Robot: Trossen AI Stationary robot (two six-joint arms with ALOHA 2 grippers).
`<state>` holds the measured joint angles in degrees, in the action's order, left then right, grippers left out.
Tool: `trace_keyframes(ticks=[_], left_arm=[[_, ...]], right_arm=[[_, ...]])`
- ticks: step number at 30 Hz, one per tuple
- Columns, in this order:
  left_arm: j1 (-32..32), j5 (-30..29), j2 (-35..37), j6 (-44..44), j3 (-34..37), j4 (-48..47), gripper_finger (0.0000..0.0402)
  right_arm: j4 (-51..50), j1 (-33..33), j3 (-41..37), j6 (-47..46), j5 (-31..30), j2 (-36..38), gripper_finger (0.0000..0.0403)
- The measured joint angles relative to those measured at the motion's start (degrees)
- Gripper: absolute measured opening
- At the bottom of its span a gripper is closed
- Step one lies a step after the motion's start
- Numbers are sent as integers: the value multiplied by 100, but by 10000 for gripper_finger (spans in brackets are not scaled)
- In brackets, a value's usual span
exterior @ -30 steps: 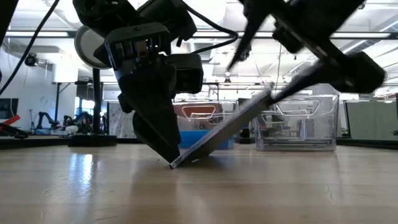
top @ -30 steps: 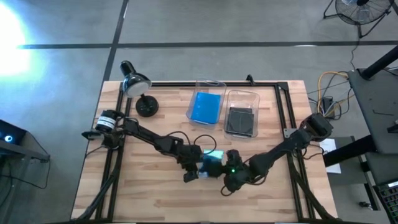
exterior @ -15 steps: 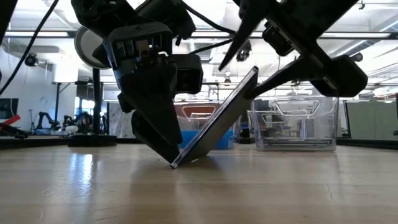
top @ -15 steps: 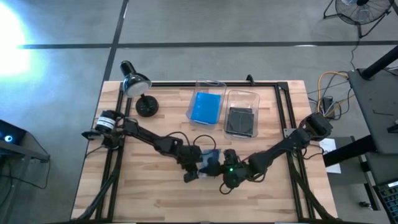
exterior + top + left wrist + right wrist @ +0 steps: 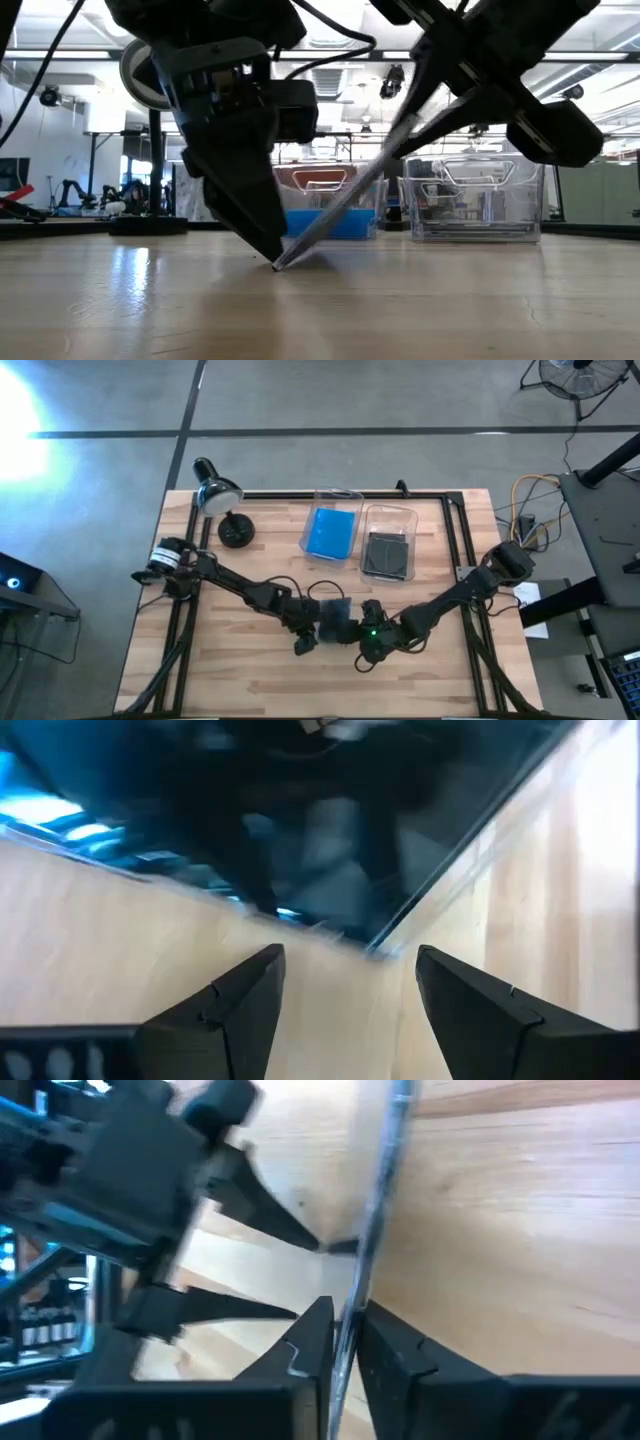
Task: Pick & place jewel cases by type
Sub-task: Put the black CD case into the right transparent bin
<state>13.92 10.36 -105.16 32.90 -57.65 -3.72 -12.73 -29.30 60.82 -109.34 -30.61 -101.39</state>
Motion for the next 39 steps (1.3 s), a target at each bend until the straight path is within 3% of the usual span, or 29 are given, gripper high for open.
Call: trace_keyframes(ticks=[9, 13, 20, 24, 27, 30, 34, 37, 39], left_arm=[[385, -420, 923, -2, 4, -1144, 213], [595, -949, 1542, 178, 4, -1496, 213], [664, -1319, 2423, 616, 81, -1405, 213], [659, -1555, 2697, 717, 157, -1385, 213], [659, -1601, 2788, 895, 265, -1369, 213], [659, -1650, 2817, 1083, 398, -1289, 213], [653, -1704, 2810, 1154, 458, -874, 213], [626, -1732, 2817, 1102, 446, -453, 213], [609, -1750, 2817, 1098, 439, -320, 213]], right_arm=[[-801, -144, 0, -461, 15, 303, 12], [-1294, -242, -9, -676, -641, 789, 11], [-2823, -203, 5, -262, -2014, 2375, 13], [-4628, 244, -6, -458, -1959, 3222, 14], [-5560, 810, -123, -401, -1395, 3749, 14], [-5349, 1524, -454, 437, -830, 4219, 15], [-3856, 2370, -1136, 1508, -113, 4650, 15], [-2626, 2810, -1657, 1884, 229, 4740, 15], [-2373, 3002, -1883, 1880, 245, 4696, 21]])
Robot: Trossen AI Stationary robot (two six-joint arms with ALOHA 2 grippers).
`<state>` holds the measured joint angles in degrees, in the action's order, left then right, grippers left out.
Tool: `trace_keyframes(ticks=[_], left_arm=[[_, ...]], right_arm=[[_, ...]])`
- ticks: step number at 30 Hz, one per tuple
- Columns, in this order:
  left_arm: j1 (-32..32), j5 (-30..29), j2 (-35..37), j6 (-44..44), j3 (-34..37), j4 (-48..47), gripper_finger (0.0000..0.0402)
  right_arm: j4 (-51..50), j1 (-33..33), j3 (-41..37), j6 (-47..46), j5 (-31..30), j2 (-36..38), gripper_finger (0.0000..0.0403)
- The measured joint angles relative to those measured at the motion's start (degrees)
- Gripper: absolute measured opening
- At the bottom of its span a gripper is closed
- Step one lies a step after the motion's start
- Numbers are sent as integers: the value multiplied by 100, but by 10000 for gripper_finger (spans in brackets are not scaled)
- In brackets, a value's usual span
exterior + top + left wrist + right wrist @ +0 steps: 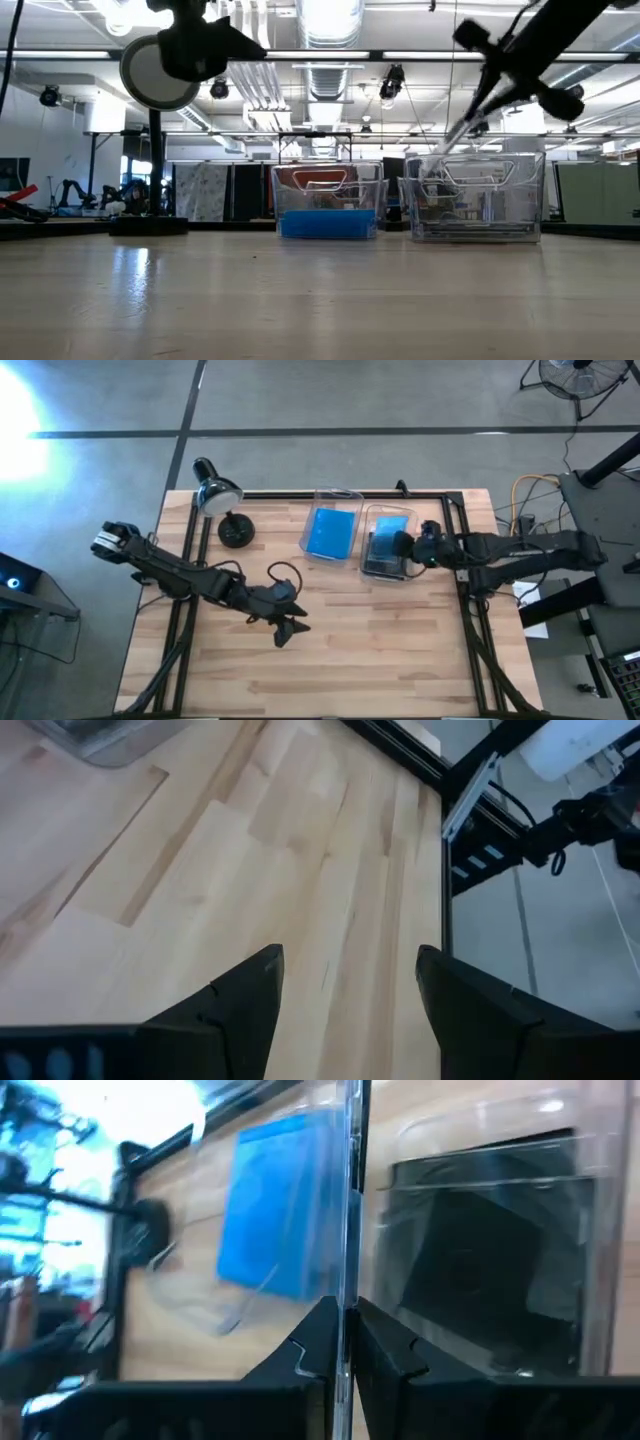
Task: Pick & place jewel cases by type
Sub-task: Put the black CD case into the right transparent bin, then return to Home Position
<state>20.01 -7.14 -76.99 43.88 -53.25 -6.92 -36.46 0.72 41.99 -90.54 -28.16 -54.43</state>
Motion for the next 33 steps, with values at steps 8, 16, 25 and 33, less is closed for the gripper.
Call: trace_keyframes(ticks=[8, 16, 25, 33], left_arm=[[22, -8, 153, 277, -44, 49, 213], [4, -162, 654, 205, -118, 76, 213], [7, 66, 1251, -107, -90, 181, 213], [-360, 570, 1285, -982, 30, 1152, 213]], right_arm=[[-120, 250, -246, 39, 355, -355, 125], [-1634, -342, 754, 622, -493, -326, 194], [-1728, -1321, 2465, 2243, -505, -313, 188], [-467, -1658, 3304, 4588, 399, -437, 189]])
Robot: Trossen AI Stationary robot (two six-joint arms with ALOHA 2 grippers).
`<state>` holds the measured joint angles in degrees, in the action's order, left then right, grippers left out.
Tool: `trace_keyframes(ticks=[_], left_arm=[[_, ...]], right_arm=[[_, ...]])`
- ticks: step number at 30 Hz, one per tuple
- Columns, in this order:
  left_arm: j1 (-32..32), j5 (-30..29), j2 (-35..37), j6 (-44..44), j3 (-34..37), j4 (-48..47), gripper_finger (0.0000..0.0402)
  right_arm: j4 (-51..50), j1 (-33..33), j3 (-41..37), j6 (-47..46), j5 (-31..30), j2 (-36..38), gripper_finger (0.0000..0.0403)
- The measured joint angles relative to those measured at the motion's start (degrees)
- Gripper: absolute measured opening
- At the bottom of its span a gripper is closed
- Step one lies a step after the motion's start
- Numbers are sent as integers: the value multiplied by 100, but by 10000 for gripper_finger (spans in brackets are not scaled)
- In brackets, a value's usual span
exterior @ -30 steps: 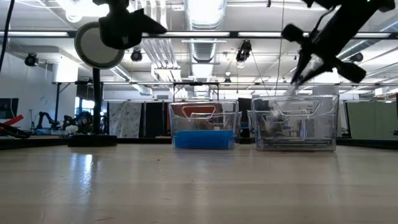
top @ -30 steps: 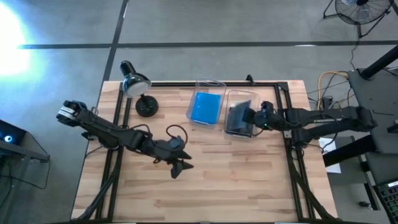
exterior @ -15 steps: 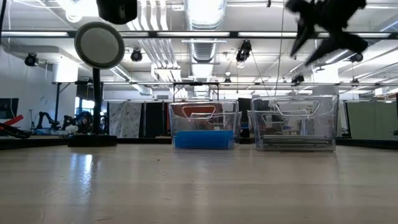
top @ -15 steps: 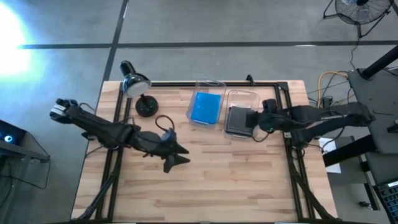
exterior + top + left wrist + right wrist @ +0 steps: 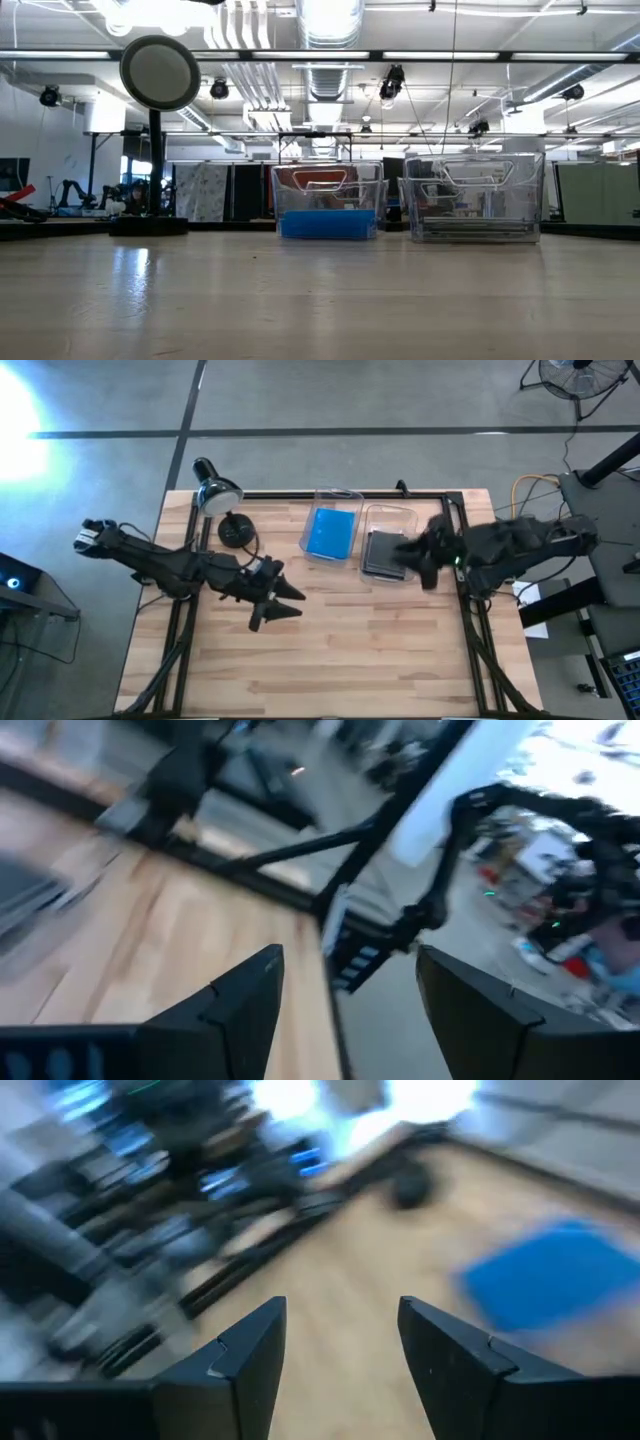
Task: Pick & place jewel cases by type
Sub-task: Return to Home Position
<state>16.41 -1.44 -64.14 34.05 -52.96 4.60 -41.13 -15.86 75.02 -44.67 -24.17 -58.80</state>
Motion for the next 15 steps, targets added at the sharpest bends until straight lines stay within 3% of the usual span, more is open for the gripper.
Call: trace_keyframes(ticks=[4, 8, 12, 15], left_arm=[[-360, 721, 3, -210, 656, 1462, 213], [-659, 1300, 24, -304, 1613, 2843, 213], [-1038, 1338, 403, -193, 2355, 3138, 213], [-1437, 1711, 1100, -56, 2699, 3122, 213]], right_arm=[[1174, -39, -471, 439, 1139, -197, 189], [2977, -41, -1493, 290, 1225, -532, 190], [5086, -36, -2456, 137, 1761, -877, 187], [5856, 32, -2905, -8, 2162, -765, 185]])
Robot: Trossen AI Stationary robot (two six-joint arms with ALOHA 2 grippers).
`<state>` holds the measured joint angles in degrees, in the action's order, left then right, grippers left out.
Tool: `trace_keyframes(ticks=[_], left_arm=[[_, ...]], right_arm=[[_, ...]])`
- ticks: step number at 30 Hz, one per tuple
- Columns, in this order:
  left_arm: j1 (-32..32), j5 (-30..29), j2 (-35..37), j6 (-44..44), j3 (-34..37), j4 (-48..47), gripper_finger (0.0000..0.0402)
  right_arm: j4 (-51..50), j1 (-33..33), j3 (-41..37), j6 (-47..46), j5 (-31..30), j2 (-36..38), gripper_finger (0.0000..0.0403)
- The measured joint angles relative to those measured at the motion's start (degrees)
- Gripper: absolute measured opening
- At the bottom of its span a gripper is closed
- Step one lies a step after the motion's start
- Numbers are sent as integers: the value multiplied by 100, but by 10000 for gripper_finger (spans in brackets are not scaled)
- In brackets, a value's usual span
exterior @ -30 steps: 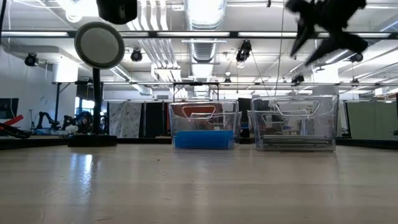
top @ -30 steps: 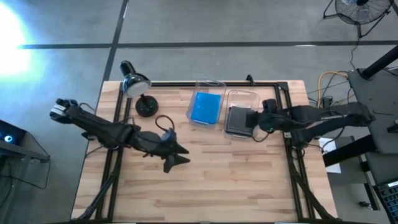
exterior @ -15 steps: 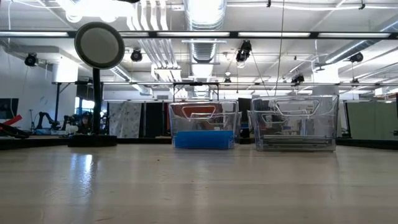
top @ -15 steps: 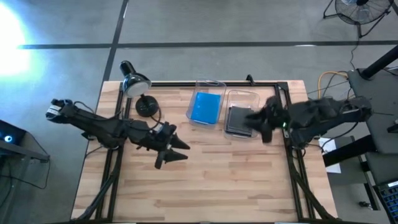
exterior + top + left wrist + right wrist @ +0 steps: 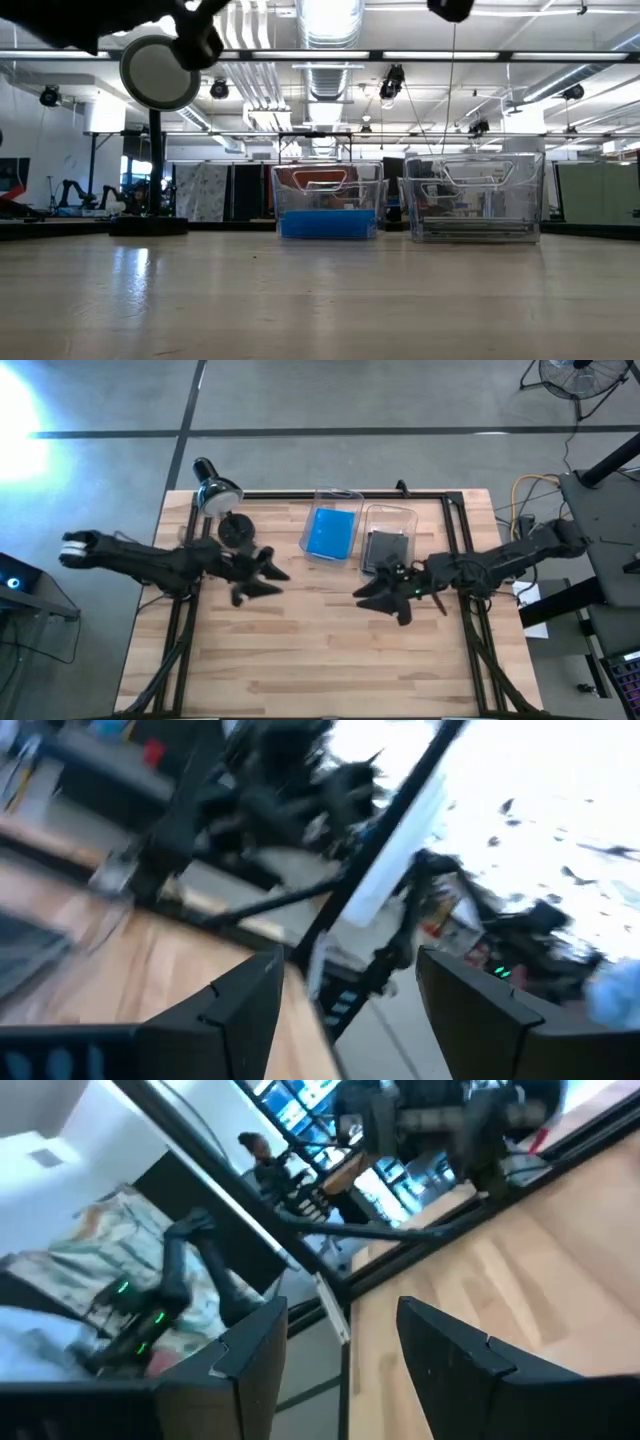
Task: Pick & place jewel cases by type
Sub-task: Return to Home Position
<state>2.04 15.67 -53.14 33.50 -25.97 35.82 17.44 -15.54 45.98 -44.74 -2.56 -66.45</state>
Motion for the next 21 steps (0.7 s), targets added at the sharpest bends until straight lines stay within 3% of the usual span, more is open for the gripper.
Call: trace_keyframes(ticks=[4, 8, 12, 15, 21], left_arm=[[-597, 649, 1217, 28, 314, -603, 213], [-931, 661, 2265, 28, 617, -1705, 213], [-985, 439, 3025, 3, 872, -2701, 213], [-985, 55, 3469, -28, 1023, -3268, 214], [-985, -279, 4204, -130, 1390, -3476, 213]], right_arm=[[-399, 158, -299, 103, -90, 632, 186], [-1301, 144, -326, 840, -532, 1198, 187], [-2560, 251, -357, 775, -1587, 1614, 182], [-3521, 427, -489, -348, -2585, 1915, 180], [-2564, 748, -1299, 187, -1956, 2803, 185]])
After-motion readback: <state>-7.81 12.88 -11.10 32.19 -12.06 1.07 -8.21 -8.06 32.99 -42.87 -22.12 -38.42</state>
